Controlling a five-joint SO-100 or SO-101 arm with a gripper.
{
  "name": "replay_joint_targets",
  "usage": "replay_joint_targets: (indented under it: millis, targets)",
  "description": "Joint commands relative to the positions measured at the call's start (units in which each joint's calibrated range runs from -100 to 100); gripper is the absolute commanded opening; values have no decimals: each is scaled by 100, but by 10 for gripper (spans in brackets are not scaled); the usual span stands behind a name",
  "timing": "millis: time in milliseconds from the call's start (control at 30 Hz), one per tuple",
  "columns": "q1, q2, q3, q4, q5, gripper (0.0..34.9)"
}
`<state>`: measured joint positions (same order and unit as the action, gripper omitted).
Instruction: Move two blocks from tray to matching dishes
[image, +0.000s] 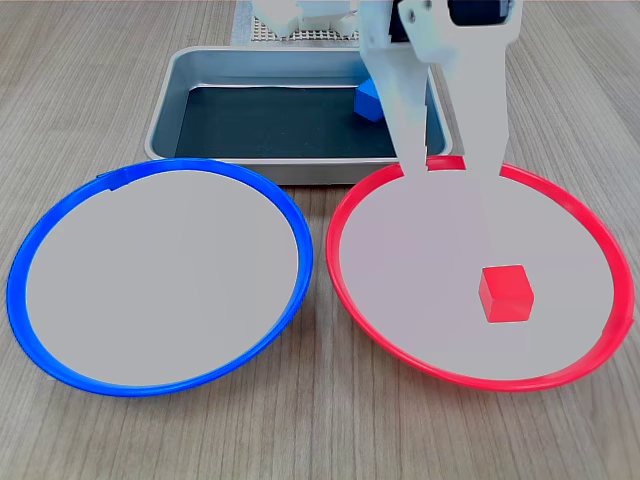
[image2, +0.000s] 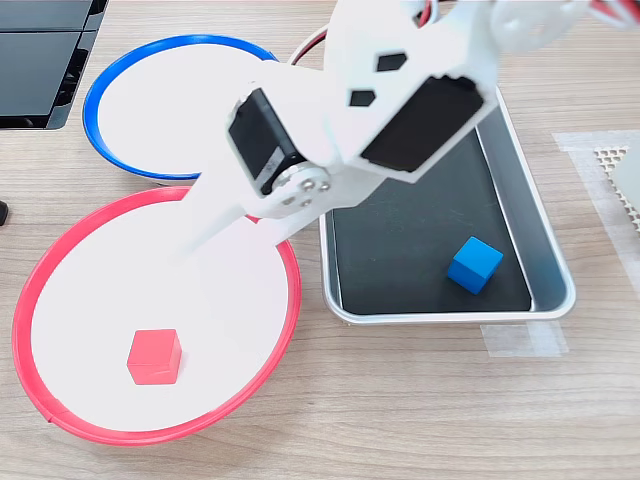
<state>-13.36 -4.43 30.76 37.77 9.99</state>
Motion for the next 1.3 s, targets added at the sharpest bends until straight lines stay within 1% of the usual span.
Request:
replay_joint_targets:
  millis: [0, 33, 100, 200, 233, 267, 367, 400, 467, 533, 567, 733, 800, 867, 933, 1133, 1267]
  targets:
    - [108, -1514, 388, 1667, 254, 4]
    - [155, -1710, 442, 2006, 288, 4]
    - [315, -2239, 642, 3070, 386, 4]
    - [400, -2725, 1025, 3855, 391, 4]
    - [390, -2887, 1252, 3937, 342, 4]
    - [334, -3032, 1498, 3904, 244, 4]
    - [61, -3297, 2099, 3508, -93, 4]
    - [-43, -3356, 2254, 3368, -190, 14]
    - [-231, -3407, 2454, 3186, -264, 68]
    - [-391, -3424, 2581, 3029, -147, 86]
    - [-438, -3424, 2654, 2971, -54, 101]
    - [-475, -3424, 3091, 2361, 415, 107]
    - [-475, -3399, 3255, 2154, 557, 120]
    - [-485, -3339, 3419, 1931, 669, 114]
    - [-485, -3280, 3546, 1783, 757, 116]
    - [-532, -3109, 3738, 1708, 987, 101]
    - [-475, -3083, 3556, 2055, 1055, 90]
